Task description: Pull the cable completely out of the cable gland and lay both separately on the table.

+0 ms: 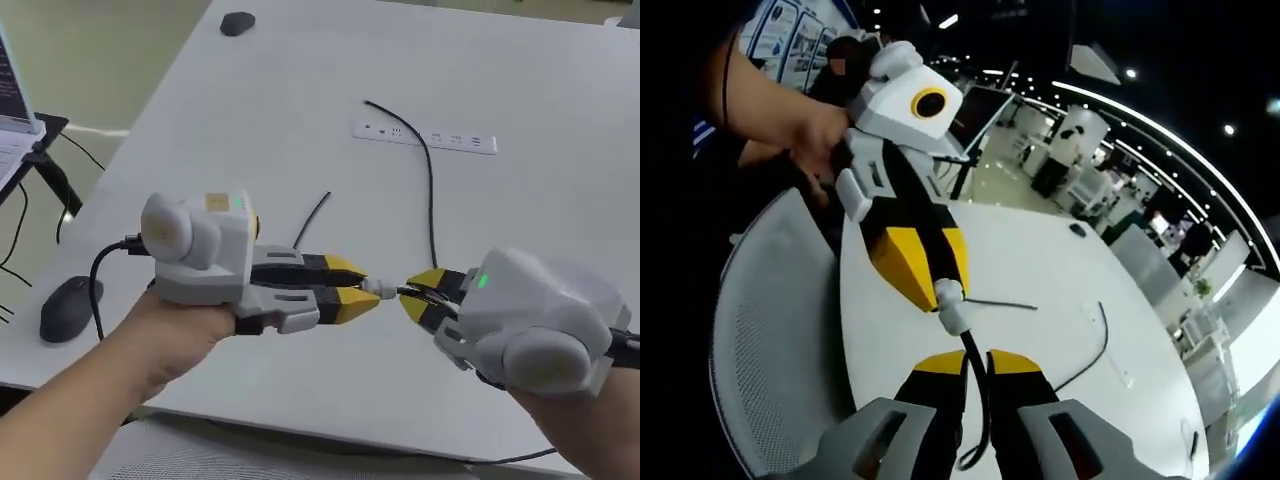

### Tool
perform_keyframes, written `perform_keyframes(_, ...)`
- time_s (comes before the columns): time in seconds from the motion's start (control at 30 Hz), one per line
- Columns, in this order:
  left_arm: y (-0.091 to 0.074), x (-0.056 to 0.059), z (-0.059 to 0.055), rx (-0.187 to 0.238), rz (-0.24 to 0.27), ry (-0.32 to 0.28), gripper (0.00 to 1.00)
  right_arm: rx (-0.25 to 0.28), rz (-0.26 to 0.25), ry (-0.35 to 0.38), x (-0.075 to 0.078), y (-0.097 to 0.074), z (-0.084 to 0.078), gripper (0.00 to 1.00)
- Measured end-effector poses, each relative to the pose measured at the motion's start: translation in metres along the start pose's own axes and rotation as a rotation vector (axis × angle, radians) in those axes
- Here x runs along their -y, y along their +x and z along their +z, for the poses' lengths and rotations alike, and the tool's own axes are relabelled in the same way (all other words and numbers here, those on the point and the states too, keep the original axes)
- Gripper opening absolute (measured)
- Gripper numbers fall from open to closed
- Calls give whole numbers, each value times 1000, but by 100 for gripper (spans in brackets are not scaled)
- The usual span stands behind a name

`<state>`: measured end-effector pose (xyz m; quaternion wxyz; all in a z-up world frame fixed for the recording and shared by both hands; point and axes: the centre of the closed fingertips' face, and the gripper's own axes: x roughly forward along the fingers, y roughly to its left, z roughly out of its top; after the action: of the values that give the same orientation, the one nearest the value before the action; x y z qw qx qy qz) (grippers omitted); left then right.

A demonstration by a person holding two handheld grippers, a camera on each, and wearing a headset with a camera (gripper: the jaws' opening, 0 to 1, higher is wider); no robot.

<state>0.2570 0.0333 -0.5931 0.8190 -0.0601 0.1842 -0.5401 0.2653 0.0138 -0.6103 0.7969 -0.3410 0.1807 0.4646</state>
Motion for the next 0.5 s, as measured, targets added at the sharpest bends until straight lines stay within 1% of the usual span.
perform_keyframes(0.1, 0, -1, 2, 6, 0, 1, 15, 5, -12, -6, 2, -1, 2, 2)
perform_keyframes(0.13, 1, -1, 2, 5, -1, 1, 15, 0, -10, -21, 2, -1, 1, 2)
perform_keyframes(0.2, 1, -2, 1, 0, 1, 4, 15, 0, -9, -31, 1, -1, 1, 2)
perform_keyframes(0.27, 3, -3, -2, -10, 3, 5, 15, 5, -2, -34, -1, 0, 3, 2)
perform_keyframes(0.37, 4, -4, -3, -13, 5, 3, 15, 15, 2, -51, -4, 0, 7, 2)
perform_keyframes(0.43, 5, -4, -4, -17, 6, 3, 15, 12, 1, -54, -3, 0, 5, 2)
perform_keyframes(0.5, 5, -5, -4, -24, 8, 7, 15, 12, 10, -41, -4, 2, 4, 1)
